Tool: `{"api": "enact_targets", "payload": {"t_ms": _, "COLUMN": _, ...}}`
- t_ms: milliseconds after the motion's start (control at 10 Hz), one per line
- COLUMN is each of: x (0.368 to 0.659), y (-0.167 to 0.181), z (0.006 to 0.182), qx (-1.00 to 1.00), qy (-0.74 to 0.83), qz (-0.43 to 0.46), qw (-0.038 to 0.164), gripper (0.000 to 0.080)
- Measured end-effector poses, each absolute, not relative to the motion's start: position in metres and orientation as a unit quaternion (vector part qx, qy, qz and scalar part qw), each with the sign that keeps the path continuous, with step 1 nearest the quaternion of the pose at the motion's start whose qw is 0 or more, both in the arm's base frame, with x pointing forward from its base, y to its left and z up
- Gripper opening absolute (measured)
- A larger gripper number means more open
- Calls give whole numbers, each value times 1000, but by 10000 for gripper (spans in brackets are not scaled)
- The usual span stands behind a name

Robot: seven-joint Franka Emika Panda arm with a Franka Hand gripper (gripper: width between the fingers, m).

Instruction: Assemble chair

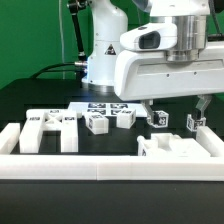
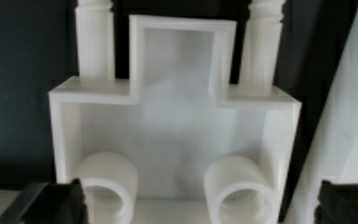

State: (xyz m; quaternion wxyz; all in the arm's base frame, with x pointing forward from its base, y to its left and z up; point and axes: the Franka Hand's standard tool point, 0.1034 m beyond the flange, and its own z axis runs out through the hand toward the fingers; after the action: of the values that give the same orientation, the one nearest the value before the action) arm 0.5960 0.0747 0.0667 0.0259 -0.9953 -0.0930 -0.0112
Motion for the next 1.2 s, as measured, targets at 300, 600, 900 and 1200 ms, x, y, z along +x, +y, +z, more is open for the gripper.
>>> {"api": "enact_targets", "payload": {"t_ms": 300, "x": 572, "y": 57, "z": 68, "qx": -998, "qy": -58, "qz": 3, "qw": 24, "gripper": 648}}
{"api": "enact_targets", "payload": {"t_ms": 600, "x": 534, "y": 33, "z": 58, "qx": -999, "qy": -28, "qz": 30, "qw": 20, "gripper": 648}}
{"api": "enact_targets", "payload": {"t_ms": 900, "x": 535, "y": 34, "z": 57, "qx": -999, "qy": -29, "qz": 30, "qw": 20, "gripper": 648}}
{"api": "enact_targets", "payload": {"t_ms": 1200, "x": 504, "y": 17, "z": 56, "qx": -998, "qy": 56, "qz": 23, "qw": 19, "gripper": 648}}
